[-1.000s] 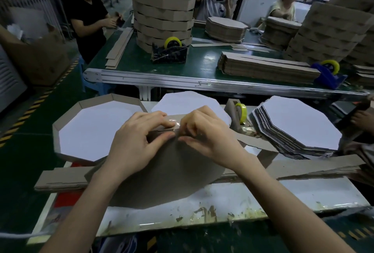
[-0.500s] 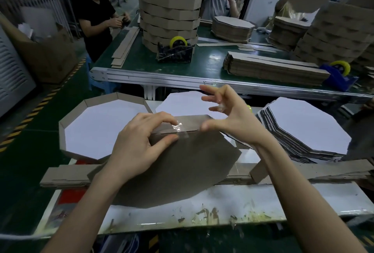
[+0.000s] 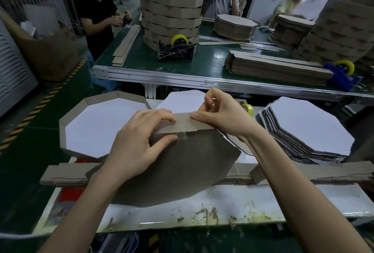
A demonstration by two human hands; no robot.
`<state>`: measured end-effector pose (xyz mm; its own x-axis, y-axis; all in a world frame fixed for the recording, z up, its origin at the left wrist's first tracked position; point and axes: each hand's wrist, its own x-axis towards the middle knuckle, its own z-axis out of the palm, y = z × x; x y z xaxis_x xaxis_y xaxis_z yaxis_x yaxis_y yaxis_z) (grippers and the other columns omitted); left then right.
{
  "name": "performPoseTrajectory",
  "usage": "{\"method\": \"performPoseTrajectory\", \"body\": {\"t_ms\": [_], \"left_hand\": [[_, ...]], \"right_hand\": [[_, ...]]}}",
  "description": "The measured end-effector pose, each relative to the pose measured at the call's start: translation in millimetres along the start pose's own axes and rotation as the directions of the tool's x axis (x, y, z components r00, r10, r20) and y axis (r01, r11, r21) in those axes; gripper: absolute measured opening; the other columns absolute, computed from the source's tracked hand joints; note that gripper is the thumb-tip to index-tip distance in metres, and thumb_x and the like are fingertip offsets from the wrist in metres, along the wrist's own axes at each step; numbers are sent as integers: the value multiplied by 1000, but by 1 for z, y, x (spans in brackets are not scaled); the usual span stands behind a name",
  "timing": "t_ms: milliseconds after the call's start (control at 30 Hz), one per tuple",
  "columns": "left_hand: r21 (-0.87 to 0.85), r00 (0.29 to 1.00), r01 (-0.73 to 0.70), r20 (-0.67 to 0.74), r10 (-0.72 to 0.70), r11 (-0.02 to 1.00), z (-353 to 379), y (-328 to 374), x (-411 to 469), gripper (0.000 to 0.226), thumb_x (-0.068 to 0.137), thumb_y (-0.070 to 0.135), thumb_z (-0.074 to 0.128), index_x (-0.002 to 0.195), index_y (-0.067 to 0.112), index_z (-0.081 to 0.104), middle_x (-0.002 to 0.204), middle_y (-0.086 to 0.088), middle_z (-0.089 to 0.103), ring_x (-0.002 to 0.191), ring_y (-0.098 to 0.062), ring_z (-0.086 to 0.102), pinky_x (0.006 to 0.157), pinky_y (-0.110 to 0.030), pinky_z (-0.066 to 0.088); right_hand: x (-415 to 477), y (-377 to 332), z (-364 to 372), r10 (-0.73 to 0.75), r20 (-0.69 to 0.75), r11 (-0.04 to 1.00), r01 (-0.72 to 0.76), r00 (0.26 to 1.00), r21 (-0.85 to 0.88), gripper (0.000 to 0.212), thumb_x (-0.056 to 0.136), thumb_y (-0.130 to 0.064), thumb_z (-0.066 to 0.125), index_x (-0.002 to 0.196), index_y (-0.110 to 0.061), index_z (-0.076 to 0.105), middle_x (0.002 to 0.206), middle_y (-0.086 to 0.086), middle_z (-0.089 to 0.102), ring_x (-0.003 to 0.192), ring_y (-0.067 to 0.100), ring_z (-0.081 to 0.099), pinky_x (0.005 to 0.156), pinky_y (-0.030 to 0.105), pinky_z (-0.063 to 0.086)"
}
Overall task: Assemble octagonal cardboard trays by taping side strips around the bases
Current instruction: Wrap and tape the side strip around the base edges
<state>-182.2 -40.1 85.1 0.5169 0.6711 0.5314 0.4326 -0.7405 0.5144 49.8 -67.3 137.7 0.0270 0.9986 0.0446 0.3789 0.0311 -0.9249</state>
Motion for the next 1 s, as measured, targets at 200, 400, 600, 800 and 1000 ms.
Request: {"method": "performPoseTrajectory", "body": {"t_ms": [200, 400, 600, 800, 1000], "left_hand": [[-24, 1000, 25, 2, -25, 999, 1, -3, -1, 46, 80, 62, 57, 123, 47, 44, 120, 30, 42, 108, 6, 41, 86, -28, 50], [9, 997, 24, -79, -23, 1000, -2, -1, -1, 62, 72, 61, 65, 127, 37, 50, 145, 3, 35, 123, 6, 27, 94, -13, 28], [-33, 981, 57, -185, -62, 998, -4, 0, -3, 72, 66, 58, 69, 130, 46, 39, 145, -3, 24, 126, 14, 19, 99, 0, 25], [-16, 975, 93, -199, -94, 996, -1, 4, -5, 92, 63, 63, 68, 141, 41, 26, 138, 6, 20, 125, -6, 27, 92, -21, 41], [-5, 980, 105, -168, -104, 994, -1, 2, -3, 97, 63, 59, 71, 144, 43, 21, 143, 7, 19, 130, 2, 14, 103, -24, 28]], "right_hand": [[3, 3, 4, 22, 2, 996, -22, 1000, 91, 40, 85, -1, 73, 81, -16, 36, 82, 20, 66, 78, 27, 55, 72, 45, 43], [7, -4, 4, 21, 22, 993, -23, 1000, 116, 37, 87, -2, 71, 84, -16, 37, 85, 25, 63, 77, 25, 54, 69, 41, 40], [12, -8, 3, 11, 51, 999, -13, 999, 31, 37, 88, -3, 71, 83, -15, 36, 87, 25, 66, 69, 23, 52, 54, 25, 43], [10, -3, -11, 49, 102, 996, -56, 994, 69, 35, 86, -3, 72, 82, -16, 39, 81, 10, 72, 80, 27, 63, 83, 49, 50], [9, -6, -12, 54, 136, 997, -62, 989, 51, 35, 86, -5, 73, 82, -16, 40, 82, 10, 72, 80, 26, 63, 78, 43, 50]]}}
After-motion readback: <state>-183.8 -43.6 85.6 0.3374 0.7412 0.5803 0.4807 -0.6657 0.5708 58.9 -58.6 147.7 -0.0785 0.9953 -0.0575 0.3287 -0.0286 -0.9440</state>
